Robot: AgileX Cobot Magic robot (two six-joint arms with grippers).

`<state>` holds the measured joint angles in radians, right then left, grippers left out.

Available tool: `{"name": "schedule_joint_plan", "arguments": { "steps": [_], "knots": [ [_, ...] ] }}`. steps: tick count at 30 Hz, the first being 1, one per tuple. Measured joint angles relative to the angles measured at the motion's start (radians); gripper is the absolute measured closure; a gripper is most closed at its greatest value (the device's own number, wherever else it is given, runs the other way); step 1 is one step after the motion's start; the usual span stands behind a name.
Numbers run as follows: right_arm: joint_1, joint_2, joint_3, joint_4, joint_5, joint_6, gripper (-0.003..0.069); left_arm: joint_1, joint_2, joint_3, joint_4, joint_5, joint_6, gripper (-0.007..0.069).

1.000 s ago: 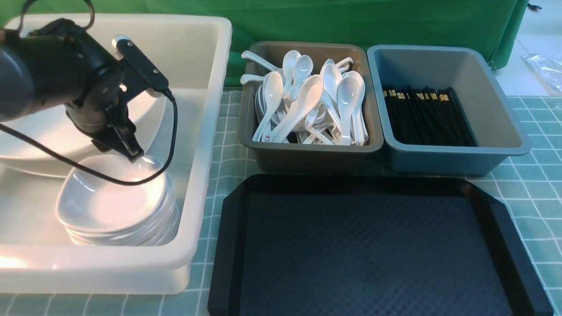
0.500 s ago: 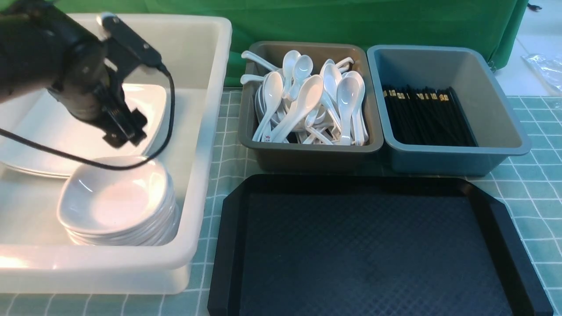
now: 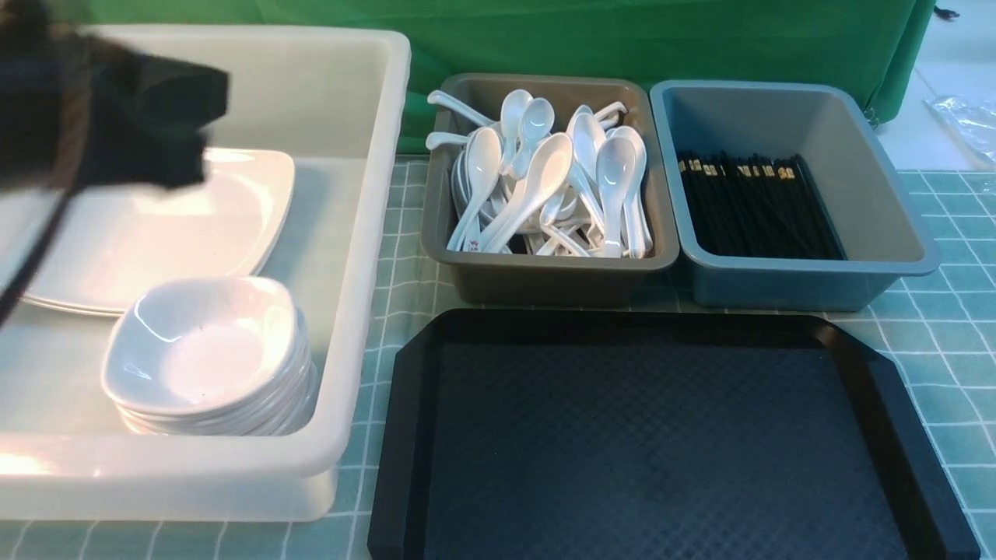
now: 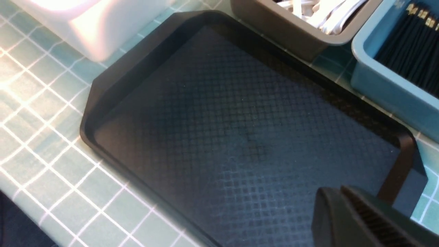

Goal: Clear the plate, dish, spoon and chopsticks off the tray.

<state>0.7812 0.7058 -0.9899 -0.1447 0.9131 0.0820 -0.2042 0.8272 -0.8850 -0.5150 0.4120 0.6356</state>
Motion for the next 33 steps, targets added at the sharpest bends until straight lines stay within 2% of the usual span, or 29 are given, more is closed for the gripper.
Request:
{"name": "schedule_joint_plan", "arguments": {
  "steps": [2, 3, 7, 10, 12, 19, 29, 33],
  "knots": [
    [0.0, 0.0, 0.0, -0.006, -0.002, 0.028, 0.0606, 0.0, -0.13, 0.125, -0.143, -0.062, 0.119, 0.0617],
    [0.0, 0.0, 0.0, -0.006, -0.002, 0.032, 0.0606, 0.0, -0.154, 0.149, -0.173, -0.068, 0.144, 0.0617],
    [0.0, 0.0, 0.0, -0.025, -0.022, 0.093, 0.0624, 0.0, -0.355, 0.342, -0.422, -0.143, 0.412, 0.0616],
    [0.0, 0.0, 0.0, -0.054, -0.047, 0.146, 0.0641, 0.0, -0.457, 0.404, -0.525, -0.16, 0.502, 0.0616],
    [0.0, 0.0, 0.0, -0.072, -0.064, 0.171, 0.0641, 0.0, -0.493, 0.414, -0.535, -0.17, 0.515, 0.0615],
    [0.0, 0.0, 0.0, -0.076, -0.077, 0.218, 0.0635, 0.0, -0.542, 0.416, -0.45, -0.176, 0.519, 0.0615],
    [0.0, 0.0, 0.0, -0.075, -0.078, 0.222, 0.0614, 0.0, -0.543, 0.418, -0.071, -0.133, 0.522, 0.0615],
    [-0.002, 0.0, 0.0, -0.075, -0.079, 0.222, 0.0606, 0.0, -0.543, 0.419, -0.024, -0.128, 0.526, 0.0615]
  ]
}}
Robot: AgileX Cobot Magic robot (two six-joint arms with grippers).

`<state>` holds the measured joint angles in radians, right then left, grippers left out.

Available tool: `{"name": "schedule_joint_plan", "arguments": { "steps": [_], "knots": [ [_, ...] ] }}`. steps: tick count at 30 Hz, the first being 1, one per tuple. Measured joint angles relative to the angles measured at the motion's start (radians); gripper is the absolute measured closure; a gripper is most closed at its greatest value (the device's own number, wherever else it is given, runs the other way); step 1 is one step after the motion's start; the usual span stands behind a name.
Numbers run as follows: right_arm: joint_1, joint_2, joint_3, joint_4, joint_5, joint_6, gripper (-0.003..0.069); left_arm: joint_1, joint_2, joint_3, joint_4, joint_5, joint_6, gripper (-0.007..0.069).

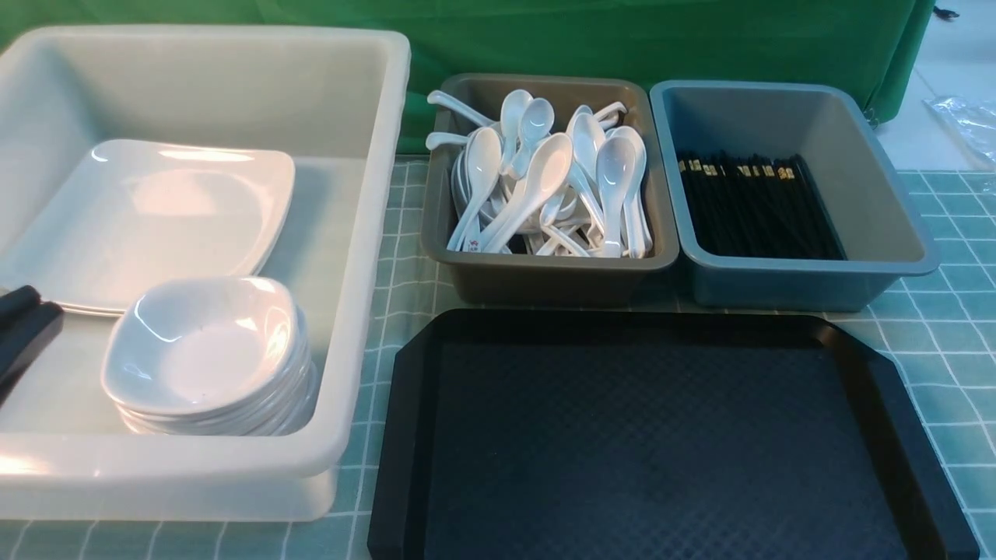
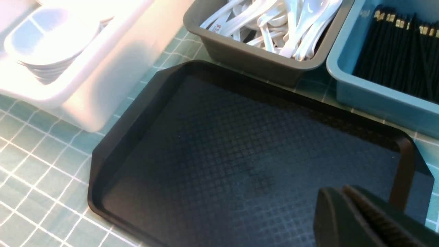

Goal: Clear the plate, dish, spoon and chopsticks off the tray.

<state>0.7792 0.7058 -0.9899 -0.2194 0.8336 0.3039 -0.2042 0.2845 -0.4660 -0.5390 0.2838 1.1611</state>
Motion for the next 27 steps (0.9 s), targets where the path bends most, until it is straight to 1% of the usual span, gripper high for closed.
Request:
{"name": "schedule_joint_plan", "arguments": {
  "steps": [2, 4, 5, 6, 7, 8, 9, 10, 11, 13, 14, 16, 18, 21, 24, 27],
  "knots": [
    [-0.019, 0.0, 0.0, 0.004, -0.001, 0.001, 0.0603, 0.0, 0.0, 0.001, 0.01, 0.002, 0.0, 0.0615],
    [-0.059, 0.0, 0.0, 0.007, -0.001, 0.001, 0.0599, 0.0, 0.0, 0.001, 0.015, 0.003, 0.0, 0.0615],
    [-0.088, -0.001, 0.0, 0.007, -0.001, 0.001, 0.0596, 0.0, 0.0, 0.001, 0.016, 0.005, 0.0, 0.0615],
    [-0.184, -0.018, 0.009, 0.007, -0.012, -0.004, 0.0601, 0.0, 0.0, 0.001, 0.02, 0.006, 0.0, 0.0615],
    [-0.194, -0.024, 0.012, 0.009, -0.015, -0.009, 0.0608, 0.0, 0.0, 0.002, 0.019, 0.006, 0.0, 0.0615],
    [-0.273, -0.057, 0.044, 0.02, -0.047, -0.057, 0.0629, 0.0, 0.0, 0.003, 0.021, 0.006, 0.0, 0.0615],
    [-0.329, -0.082, 0.073, 0.036, -0.082, -0.102, 0.0638, 0.0, 0.0, 0.003, 0.021, 0.006, 0.0, 0.0615],
    [-0.34, -0.096, 0.09, 0.04, -0.089, -0.128, 0.0639, 0.0, 0.0, 0.003, 0.021, 0.006, 0.0, 0.0615],
    [-0.407, -0.148, 0.153, 0.07, -0.143, -0.211, 0.0642, 0.0, 0.0, 0.003, 0.021, 0.006, 0.0, 0.0615],
    [-0.542, -0.272, 0.331, 0.145, -0.267, -0.357, 0.0643, 0.0, 0.0, 0.003, 0.021, 0.006, 0.0, 0.0613],
    [-0.589, -0.338, 0.41, 0.17, -0.306, -0.403, 0.0643, 0.0, 0.0, 0.003, 0.021, 0.006, 0.0, 0.0613],
    [-0.68, -0.473, 0.599, 0.213, -0.379, -0.447, 0.0643, 0.0, 0.0, 0.003, 0.031, 0.006, 0.0, 0.0613],
    [-0.726, -0.569, 0.743, 0.233, -0.431, -0.459, 0.0643, 0.0, 0.0, 0.003, 0.038, 0.006, 0.0, 0.0613],
    [-0.749, -0.666, 0.916, 0.239, -0.508, -0.479, 0.0643, 0.0, 0.0, 0.003, 0.045, 0.006, 0.0, 0.0613],
    [-0.752, -0.699, 0.985, 0.241, -0.536, -0.481, 0.0643, 0.0, 0.0, 0.003, 0.047, 0.006, 0.005, 0.0613],
    [-0.755, -0.704, 0.996, 0.241, -0.562, -0.481, 0.0643, 0.0, 0.0, 0.003, 0.048, 0.006, 0.006, 0.0613]
  ]
}}
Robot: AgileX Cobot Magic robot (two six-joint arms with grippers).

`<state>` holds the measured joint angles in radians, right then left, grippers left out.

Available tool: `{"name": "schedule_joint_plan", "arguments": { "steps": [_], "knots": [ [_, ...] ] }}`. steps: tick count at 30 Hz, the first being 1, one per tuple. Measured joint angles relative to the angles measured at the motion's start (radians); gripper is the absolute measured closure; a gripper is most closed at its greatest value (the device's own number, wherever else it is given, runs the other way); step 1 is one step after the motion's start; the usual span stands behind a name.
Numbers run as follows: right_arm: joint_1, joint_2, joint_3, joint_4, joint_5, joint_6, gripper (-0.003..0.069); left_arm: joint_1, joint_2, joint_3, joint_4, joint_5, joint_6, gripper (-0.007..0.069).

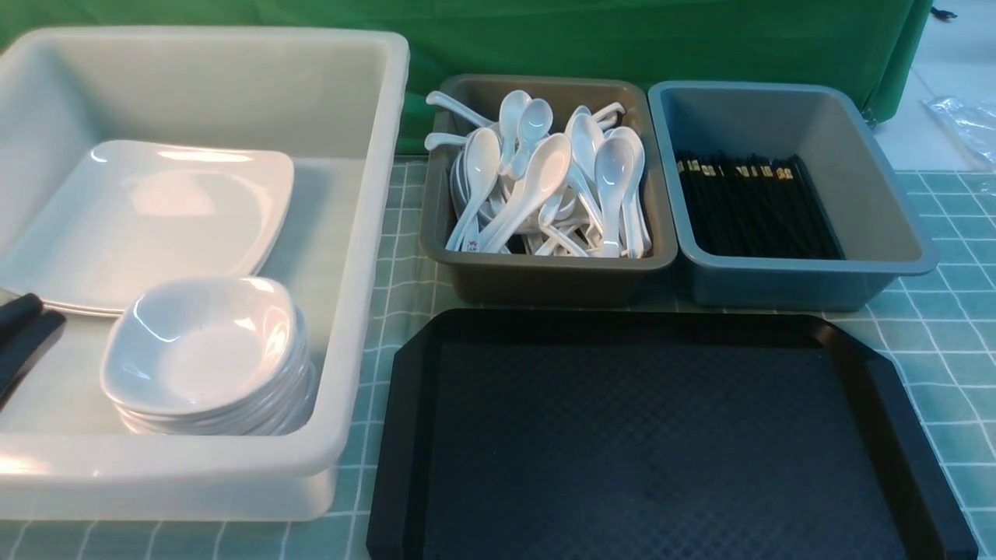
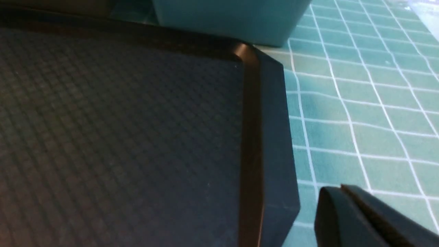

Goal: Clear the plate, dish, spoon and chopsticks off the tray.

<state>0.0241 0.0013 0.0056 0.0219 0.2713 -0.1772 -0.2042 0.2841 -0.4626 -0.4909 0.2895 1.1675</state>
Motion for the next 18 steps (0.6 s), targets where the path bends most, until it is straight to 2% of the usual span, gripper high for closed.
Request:
{"name": "schedule_joint_plan", "arguments": {
  "steps": [18],
  "knots": [
    [0.0, 0.0, 0.0, 0.001, -0.021, 0.0, 0.0618, 0.0, 0.0, 0.002, 0.01, 0.0, 0.0, 0.0613]
  ]
}}
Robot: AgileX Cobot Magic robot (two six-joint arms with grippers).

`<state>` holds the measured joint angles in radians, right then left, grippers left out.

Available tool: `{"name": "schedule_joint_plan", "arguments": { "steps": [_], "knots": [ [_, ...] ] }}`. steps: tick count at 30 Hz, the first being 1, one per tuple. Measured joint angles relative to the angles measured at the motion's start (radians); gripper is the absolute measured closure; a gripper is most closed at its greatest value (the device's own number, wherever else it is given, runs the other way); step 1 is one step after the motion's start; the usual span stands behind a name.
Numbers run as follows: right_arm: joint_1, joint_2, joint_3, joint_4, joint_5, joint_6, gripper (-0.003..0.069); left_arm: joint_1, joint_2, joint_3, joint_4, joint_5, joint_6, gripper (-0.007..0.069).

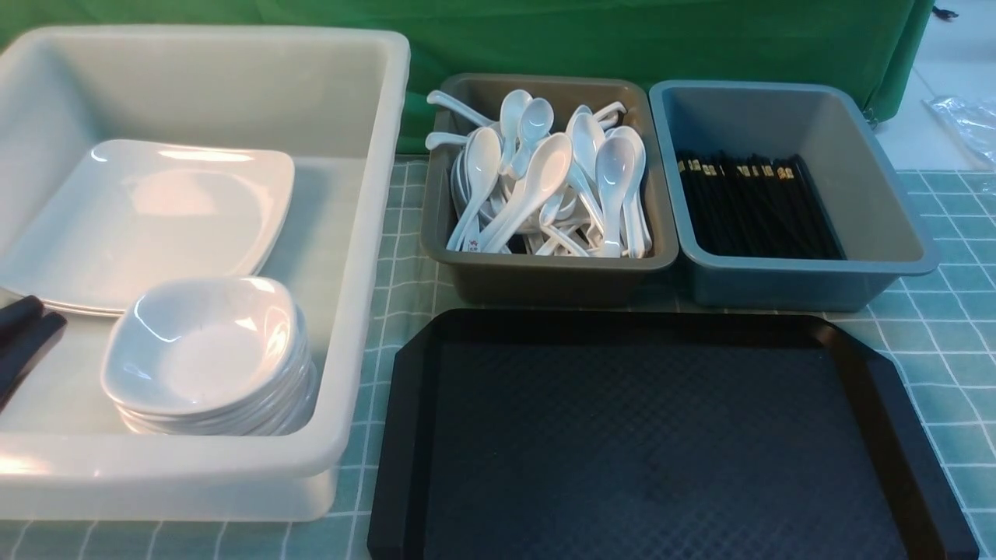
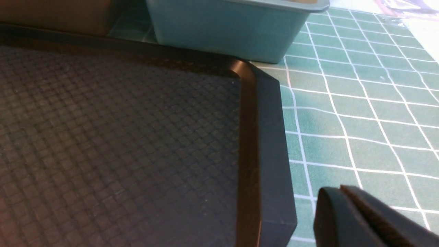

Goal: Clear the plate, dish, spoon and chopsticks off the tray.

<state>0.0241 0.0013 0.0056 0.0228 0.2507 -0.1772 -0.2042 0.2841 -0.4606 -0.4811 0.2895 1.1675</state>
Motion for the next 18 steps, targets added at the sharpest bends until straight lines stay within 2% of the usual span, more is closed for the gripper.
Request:
{"name": "schedule_joint_plan", "arguments": {
  "steps": [13, 16, 18],
  "knots": [
    [0.0, 0.0, 0.0, 0.0, 0.0, 0.0, 0.059, 0.0, 0.0, 0.016, 0.0, -0.02, 0.0, 0.0613],
    [0.0, 0.0, 0.0, 0.0, -0.001, 0.0, 0.0584, 0.017, -0.005, 0.05, 0.003, -0.109, -0.12, 0.0613],
    [0.0, 0.0, 0.0, 0.0, -0.001, 0.0, 0.0578, 0.065, -0.032, 0.084, 0.026, -0.173, -0.341, 0.0613]
  ]
}}
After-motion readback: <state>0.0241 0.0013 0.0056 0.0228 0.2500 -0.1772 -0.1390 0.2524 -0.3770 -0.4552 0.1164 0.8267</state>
